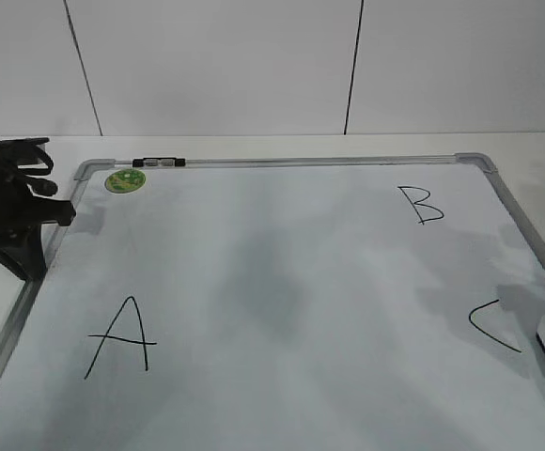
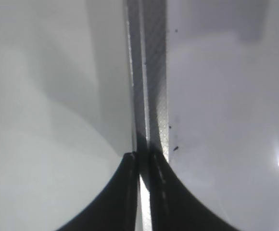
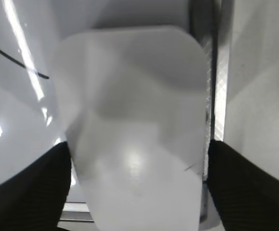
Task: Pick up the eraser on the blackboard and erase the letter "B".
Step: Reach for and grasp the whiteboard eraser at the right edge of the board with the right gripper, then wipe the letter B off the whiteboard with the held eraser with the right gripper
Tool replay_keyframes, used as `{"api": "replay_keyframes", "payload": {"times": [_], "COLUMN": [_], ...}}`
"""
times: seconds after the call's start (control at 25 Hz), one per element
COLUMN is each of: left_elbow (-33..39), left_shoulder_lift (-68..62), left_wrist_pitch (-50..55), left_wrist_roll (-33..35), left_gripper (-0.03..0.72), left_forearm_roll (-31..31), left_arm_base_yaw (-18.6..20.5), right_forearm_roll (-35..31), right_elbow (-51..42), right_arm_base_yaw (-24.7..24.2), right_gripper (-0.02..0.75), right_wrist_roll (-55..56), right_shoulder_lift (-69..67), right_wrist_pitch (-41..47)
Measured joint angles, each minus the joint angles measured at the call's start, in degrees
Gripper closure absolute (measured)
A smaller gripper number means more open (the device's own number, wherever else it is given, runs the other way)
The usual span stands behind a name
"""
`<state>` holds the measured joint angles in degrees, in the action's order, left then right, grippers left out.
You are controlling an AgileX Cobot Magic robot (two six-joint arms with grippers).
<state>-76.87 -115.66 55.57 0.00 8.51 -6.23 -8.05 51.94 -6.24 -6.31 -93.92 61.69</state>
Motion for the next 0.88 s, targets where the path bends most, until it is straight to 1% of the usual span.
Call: {"api": "replay_keyframes", "payload": {"times": [0.48,0.64,0.68,0.76,0.88], "left_elbow": [0.00,0.00,0.00,0.00,0.00], "left_shoulder_lift": [0.00,0.00,0.00,0.00,0.00], "left_wrist_pitch": [-0.12,-0.23,-0.23,-0.35,-0.45], "left_wrist_roll": [0.00,0.00,0.00,0.00,0.00], "left_gripper": [0.665,0.665,0.666,0.665,0.665], "left_forearm_roll": [0.00,0.00,0.00,0.00,0.08], "left_arm_base_yaw": [0.00,0.00,0.00,0.00,0.00], "right_forearm_roll": [-0.04,-0.04,-0.04,0.21,0.45], "right_elbow": [0.00,0.00,0.00,0.00,0.09], "right_arm_base_yaw": [0.00,0.00,0.00,0.13,0.16], "right_gripper": [0.066,0.104,0.136,0.166,0.186], "right_wrist_roll": [0.35,0.35,0.35,0.23,0.10], "right_shoulder_lift": [-1.49,-1.49,-1.49,-1.49,-1.49], "right_wrist_pitch": [-0.35,-0.35,-0.35,-0.35,-0.35]}}
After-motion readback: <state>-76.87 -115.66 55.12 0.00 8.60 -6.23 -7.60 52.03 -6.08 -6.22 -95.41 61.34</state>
